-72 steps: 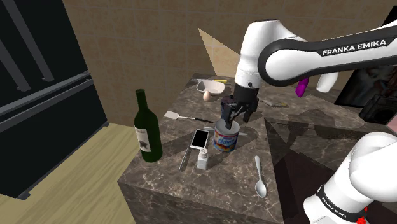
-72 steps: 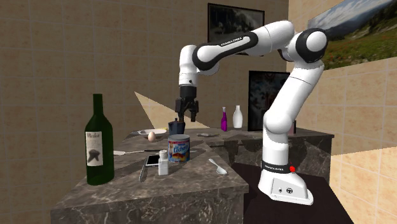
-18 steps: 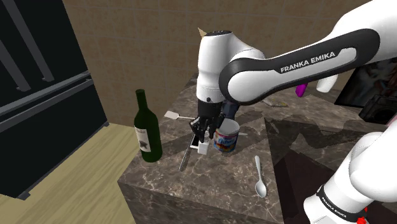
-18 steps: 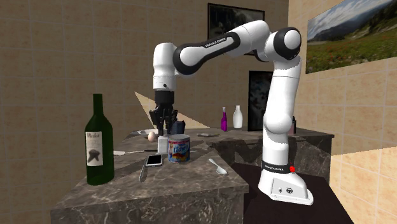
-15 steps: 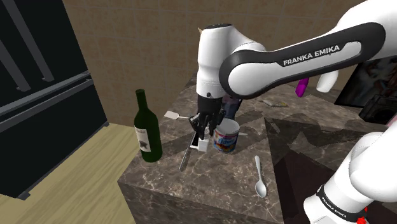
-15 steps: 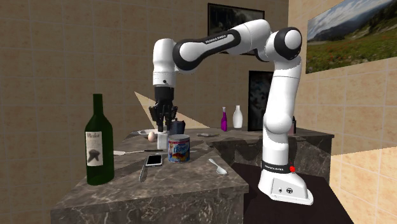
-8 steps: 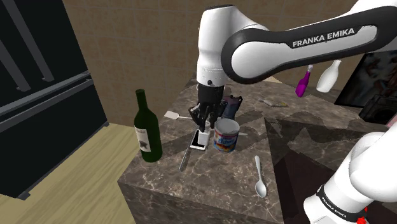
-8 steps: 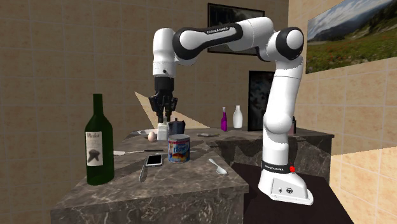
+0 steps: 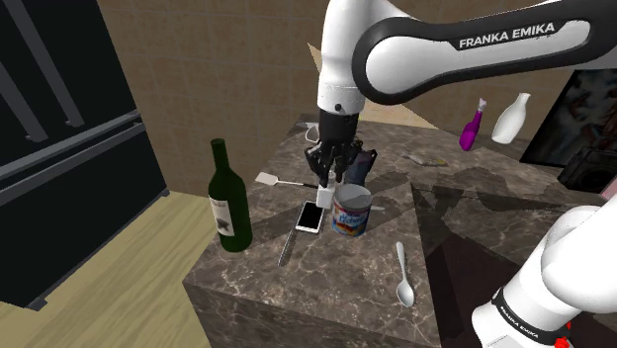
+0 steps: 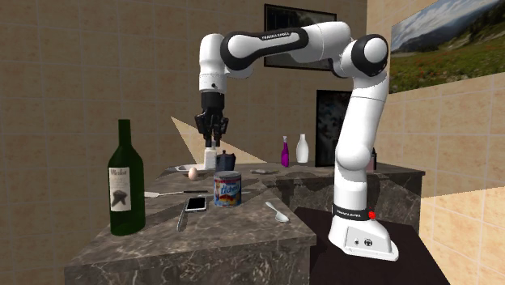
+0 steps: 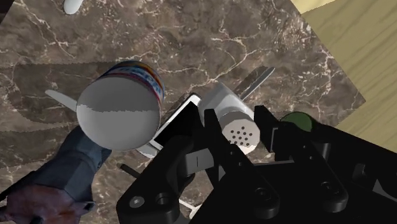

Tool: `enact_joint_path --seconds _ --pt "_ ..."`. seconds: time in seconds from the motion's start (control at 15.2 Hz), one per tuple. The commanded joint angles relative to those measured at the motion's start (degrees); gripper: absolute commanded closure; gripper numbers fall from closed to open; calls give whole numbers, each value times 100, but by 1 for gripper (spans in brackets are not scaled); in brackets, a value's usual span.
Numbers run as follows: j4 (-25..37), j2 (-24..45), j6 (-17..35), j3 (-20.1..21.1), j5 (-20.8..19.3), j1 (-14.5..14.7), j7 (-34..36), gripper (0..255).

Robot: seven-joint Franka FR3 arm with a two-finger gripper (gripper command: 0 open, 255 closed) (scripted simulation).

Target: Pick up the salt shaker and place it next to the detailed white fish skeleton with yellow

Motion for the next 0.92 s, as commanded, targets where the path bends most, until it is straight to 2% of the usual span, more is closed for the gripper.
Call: enact_joint_path --seconds 0.0,0.46,0.86 --pt "-129 -115 -1 -197 12 -98 -314 255" --pt "-306 -235 -14 -857 -95 -469 -1312 255" --pt "-210 -96 -25 -1378 -259 -813 -2110 255"
